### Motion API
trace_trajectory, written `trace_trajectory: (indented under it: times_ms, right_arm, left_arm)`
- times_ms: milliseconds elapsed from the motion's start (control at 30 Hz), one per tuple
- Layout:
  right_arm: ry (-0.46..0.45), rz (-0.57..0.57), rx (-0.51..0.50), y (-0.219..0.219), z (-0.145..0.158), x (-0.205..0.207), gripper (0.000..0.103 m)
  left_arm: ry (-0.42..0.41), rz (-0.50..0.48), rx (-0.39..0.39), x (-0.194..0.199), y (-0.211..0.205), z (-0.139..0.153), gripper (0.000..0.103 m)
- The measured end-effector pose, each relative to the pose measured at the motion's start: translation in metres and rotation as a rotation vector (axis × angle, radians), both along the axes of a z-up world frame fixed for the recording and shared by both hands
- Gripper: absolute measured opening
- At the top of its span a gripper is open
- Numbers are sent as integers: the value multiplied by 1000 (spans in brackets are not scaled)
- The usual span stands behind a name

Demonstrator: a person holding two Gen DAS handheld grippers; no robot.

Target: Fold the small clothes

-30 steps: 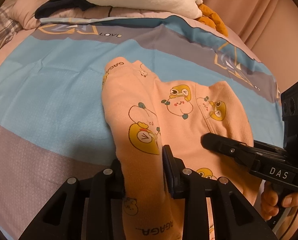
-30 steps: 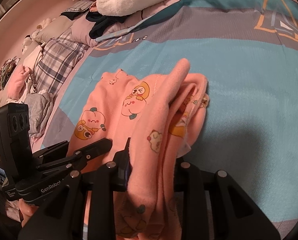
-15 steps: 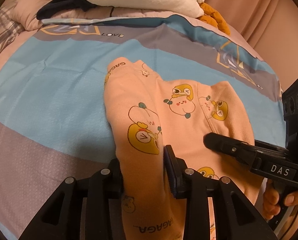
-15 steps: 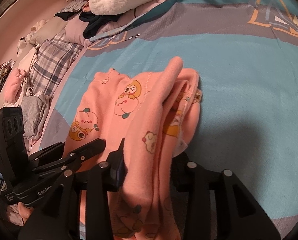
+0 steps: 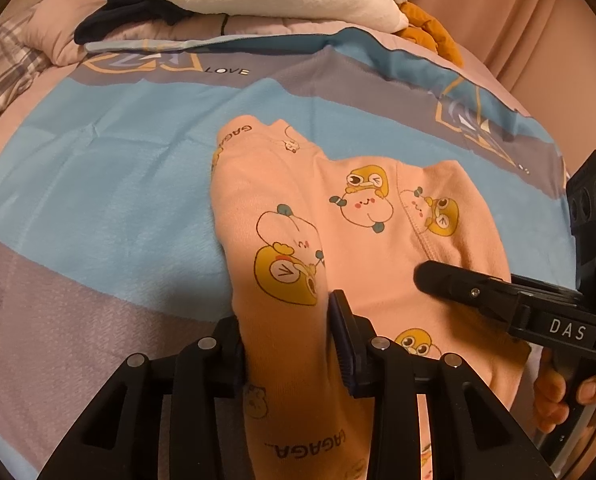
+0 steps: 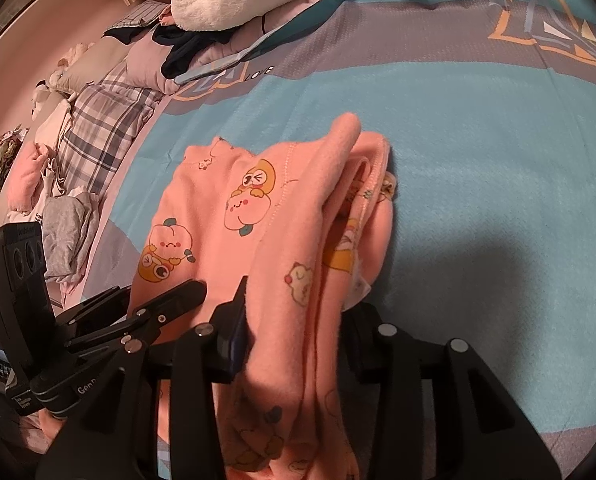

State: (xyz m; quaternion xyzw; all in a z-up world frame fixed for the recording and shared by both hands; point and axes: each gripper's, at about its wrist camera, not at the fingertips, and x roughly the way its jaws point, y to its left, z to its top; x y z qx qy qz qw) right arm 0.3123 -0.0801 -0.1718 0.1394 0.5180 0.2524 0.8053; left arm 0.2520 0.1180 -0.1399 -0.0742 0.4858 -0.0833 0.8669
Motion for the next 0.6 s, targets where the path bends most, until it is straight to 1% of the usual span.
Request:
trace_trajectory:
  times_ms: [367, 600]
  right_arm:
    - [15, -11, 13, -5, 0, 0, 42]
    - [23, -20, 23, -8, 1, -1, 43]
  left_arm:
    - [-2, 6, 0, -3, 4, 0, 39]
    - [-2, 9, 4, -7, 6, 1, 39]
